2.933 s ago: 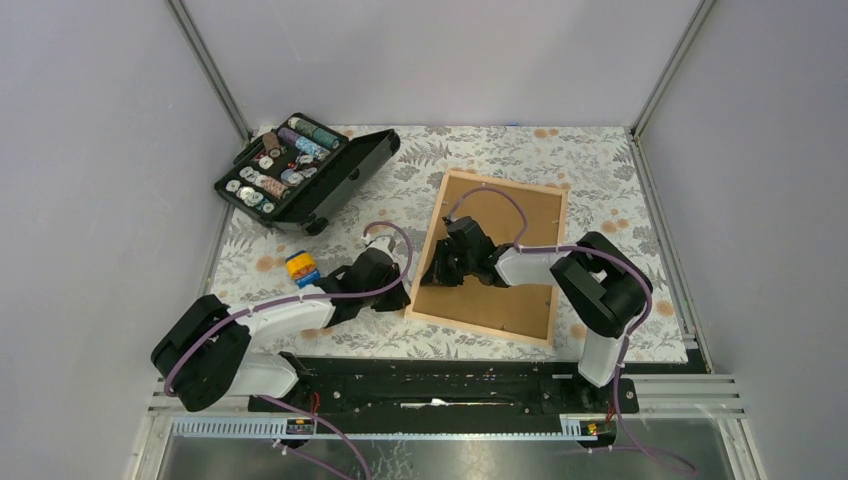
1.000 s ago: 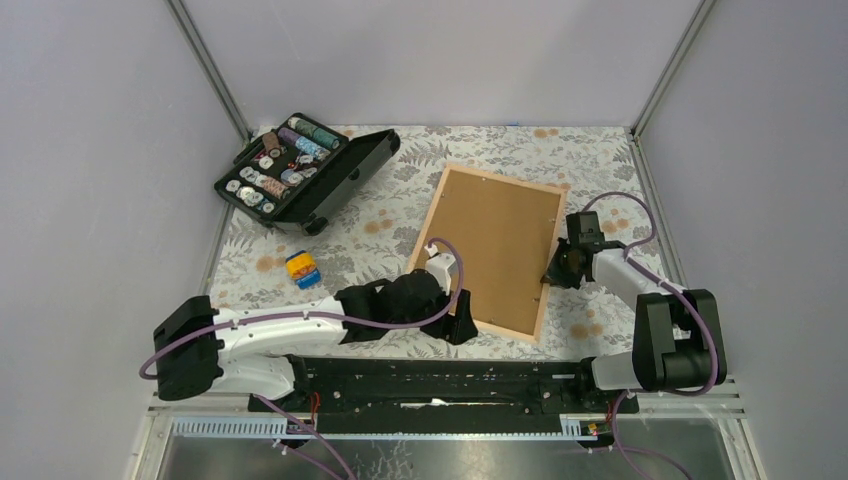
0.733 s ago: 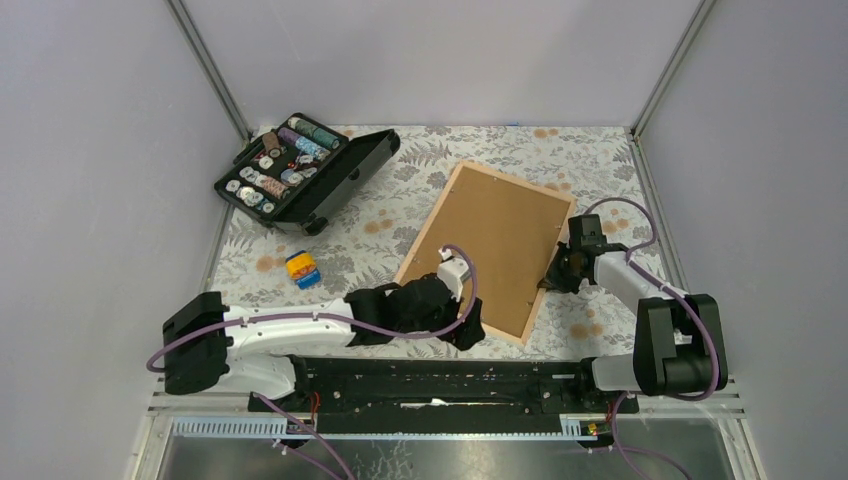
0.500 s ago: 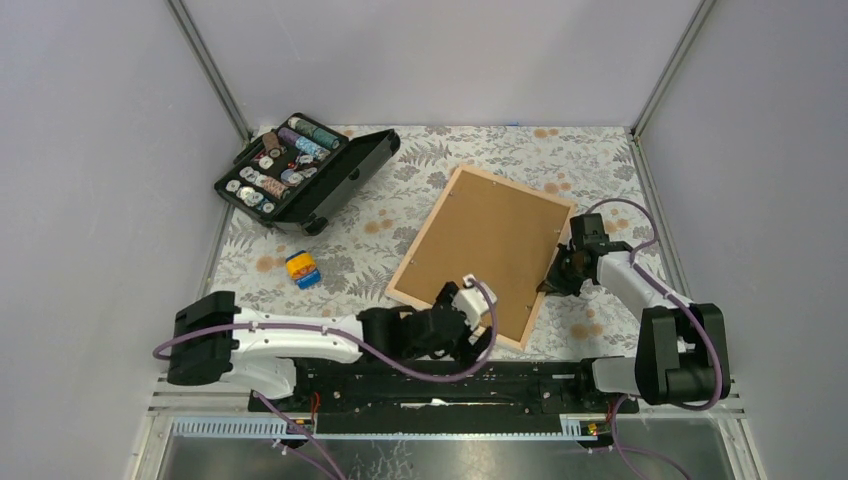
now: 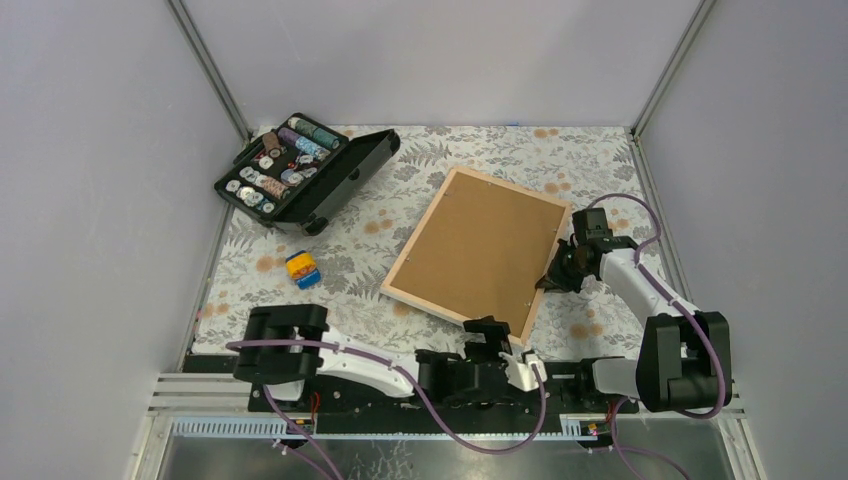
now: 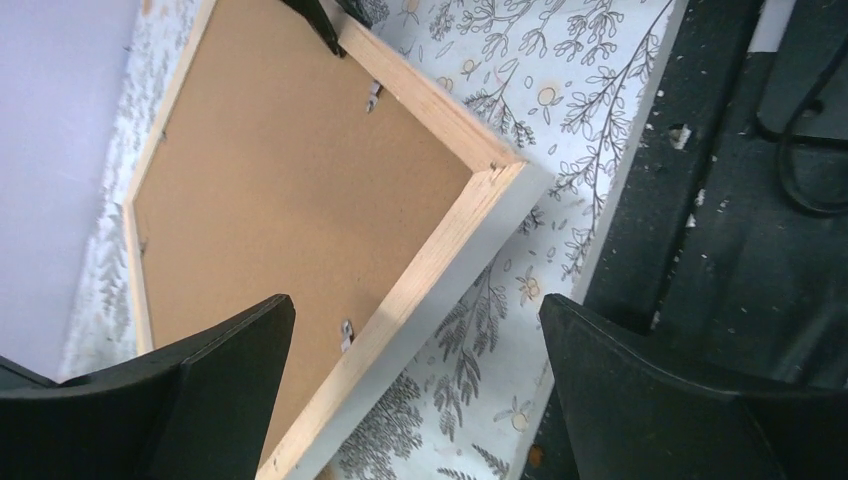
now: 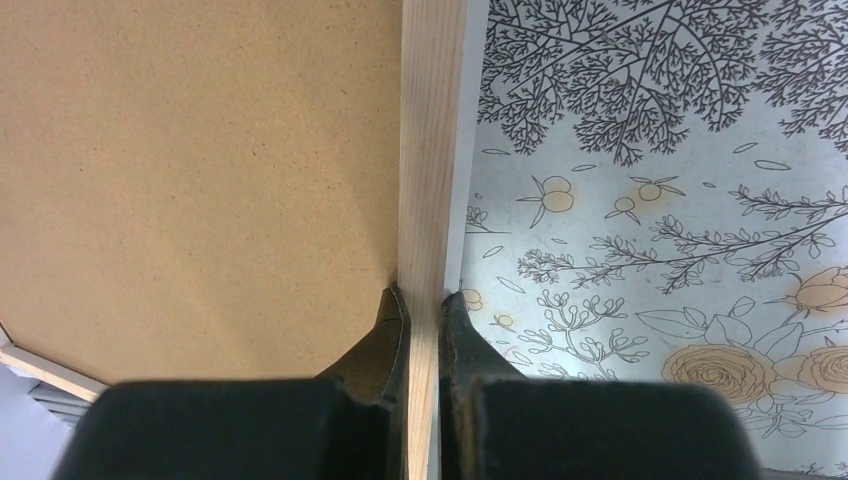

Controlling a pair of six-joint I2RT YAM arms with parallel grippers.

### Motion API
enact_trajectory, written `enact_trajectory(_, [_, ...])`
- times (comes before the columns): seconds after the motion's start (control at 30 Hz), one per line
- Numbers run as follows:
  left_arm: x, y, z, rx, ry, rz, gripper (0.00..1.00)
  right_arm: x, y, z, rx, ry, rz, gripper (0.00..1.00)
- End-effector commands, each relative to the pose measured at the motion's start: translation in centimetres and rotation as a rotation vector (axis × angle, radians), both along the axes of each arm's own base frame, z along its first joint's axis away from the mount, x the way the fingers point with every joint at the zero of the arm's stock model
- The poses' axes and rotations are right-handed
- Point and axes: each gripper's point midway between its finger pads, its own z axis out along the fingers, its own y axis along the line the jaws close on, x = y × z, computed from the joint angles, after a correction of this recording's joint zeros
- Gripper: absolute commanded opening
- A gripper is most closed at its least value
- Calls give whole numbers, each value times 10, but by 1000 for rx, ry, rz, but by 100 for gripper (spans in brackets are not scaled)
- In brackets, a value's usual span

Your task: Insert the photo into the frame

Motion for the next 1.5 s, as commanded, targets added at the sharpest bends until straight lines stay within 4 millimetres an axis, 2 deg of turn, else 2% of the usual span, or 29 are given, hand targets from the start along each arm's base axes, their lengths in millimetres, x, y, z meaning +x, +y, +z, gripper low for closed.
enact_trajectory(0.0, [8, -27, 26, -28, -128, -8, 99, 30, 23, 44, 129, -144, 49, 0])
enact_trajectory(0.23, [27, -39, 14, 26, -289, 44, 95, 29, 25, 44, 138, -136, 51, 0])
enact_trajectory(0.33, [39, -40, 12, 40, -374, 81, 87, 29, 25, 44, 142, -133, 52, 0])
enact_trajectory(0.4, [46, -40, 12, 37, -403, 109, 76, 28, 25, 45, 143, -137, 51, 0])
enact_trajectory(0.5, [54, -43, 14, 30, -414, 130, 63, 27, 25, 47, 144, -144, 51, 0])
enact_trajectory(0.7, [57, -43, 34, 0, -442, 156, 36, 25, 27, 51, 155, -159, 68, 0])
enact_trajectory(0.77, [56, -40, 40, -16, -439, 163, 6, 25, 28, 54, 156, -173, 88, 0])
enact_trajectory(0.8, [57, -38, 44, -32, -437, 171, 0, 25, 28, 55, 155, -180, 93, 0])
enact_trajectory(0.83, [57, -35, 47, -47, -431, 180, 0, 25, 27, 57, 149, -183, 101, 3])
enact_trajectory(0.87, [57, -32, 50, -60, -419, 188, 0, 25, 25, 58, 137, -186, 109, 11])
enact_trajectory(0.93, [56, -30, 56, -88, -390, 197, 0, 25, 21, 64, 108, -202, 120, 32])
enact_trajectory(1.0, [54, -28, 62, -98, -351, 200, 0, 27, 18, 75, 81, -231, 136, 52])
enact_trajectory(1.1, [45, -30, 80, -185, -233, 188, 0, 30, 15, 106, 62, -307, 151, 81])
enact_trajectory(1.2, [38, -29, 103, -287, -138, 173, 0, 28, 23, 147, 109, -414, 178, 97])
enact_trajectory(1.33, [29, -26, 137, -425, -19, 162, 0, 18, 30, 205, 162, -547, 176, 100])
enact_trajectory(1.47, [20, -25, 168, -578, 121, 114, 0, 6, 27, 257, 164, -681, 147, 100])
